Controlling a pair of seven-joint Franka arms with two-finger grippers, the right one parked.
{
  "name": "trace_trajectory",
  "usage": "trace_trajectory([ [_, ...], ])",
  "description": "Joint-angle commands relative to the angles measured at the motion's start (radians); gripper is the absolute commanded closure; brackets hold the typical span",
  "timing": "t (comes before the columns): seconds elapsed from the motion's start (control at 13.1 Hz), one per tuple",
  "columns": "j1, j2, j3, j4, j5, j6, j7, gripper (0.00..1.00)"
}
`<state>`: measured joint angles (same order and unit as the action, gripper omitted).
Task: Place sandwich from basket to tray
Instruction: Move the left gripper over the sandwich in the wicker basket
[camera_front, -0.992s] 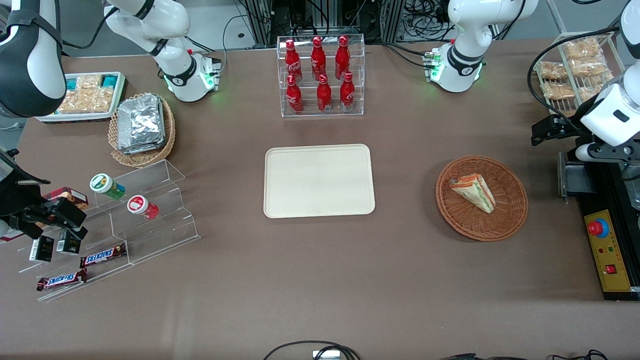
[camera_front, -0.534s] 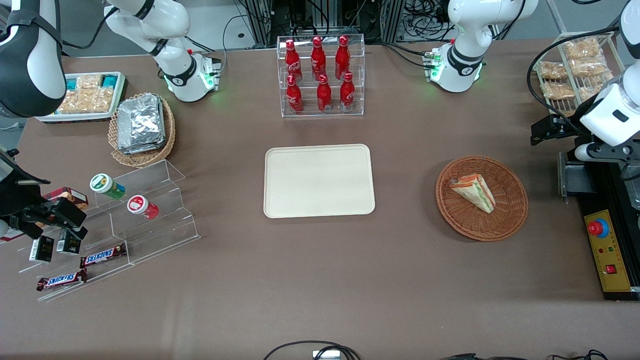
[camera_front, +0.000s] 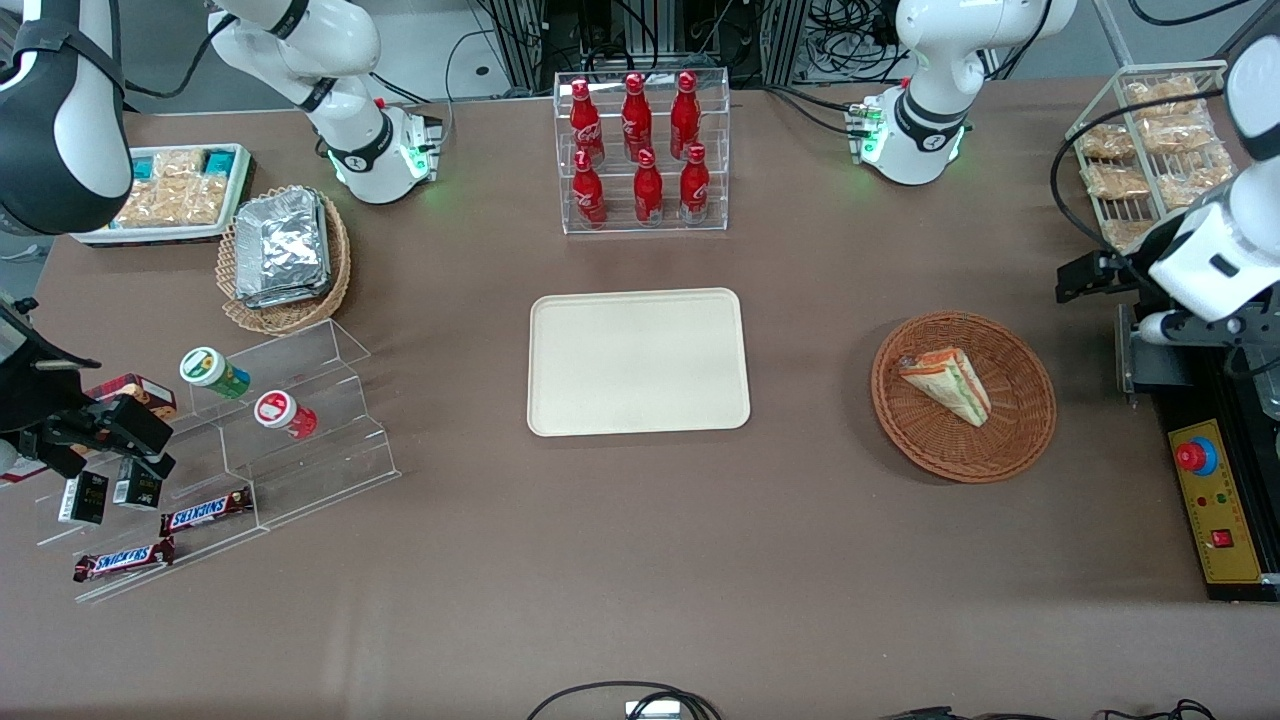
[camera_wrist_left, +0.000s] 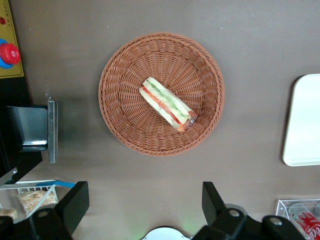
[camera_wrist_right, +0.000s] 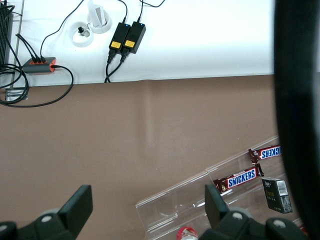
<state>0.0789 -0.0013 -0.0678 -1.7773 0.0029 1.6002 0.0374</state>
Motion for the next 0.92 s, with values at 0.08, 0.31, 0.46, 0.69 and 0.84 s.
trace_trajectory([
  [0.08, 0.004, -0.009, -0.003, -0.131, 0.005, 0.143, -0.115, 0.0],
  [0.31, -0.002, 0.0, -0.006, -0.217, 0.005, 0.254, -0.249, 0.0],
  [0.46, -0.005, 0.003, -0.009, -0.267, 0.005, 0.325, -0.338, 0.0],
  [0.69, -0.042, 0.018, -0.014, -0.335, 0.003, 0.427, -0.5, 0.0],
  [0.84, -0.059, 0.027, -0.018, -0.39, 0.003, 0.509, -0.614, 0.0],
])
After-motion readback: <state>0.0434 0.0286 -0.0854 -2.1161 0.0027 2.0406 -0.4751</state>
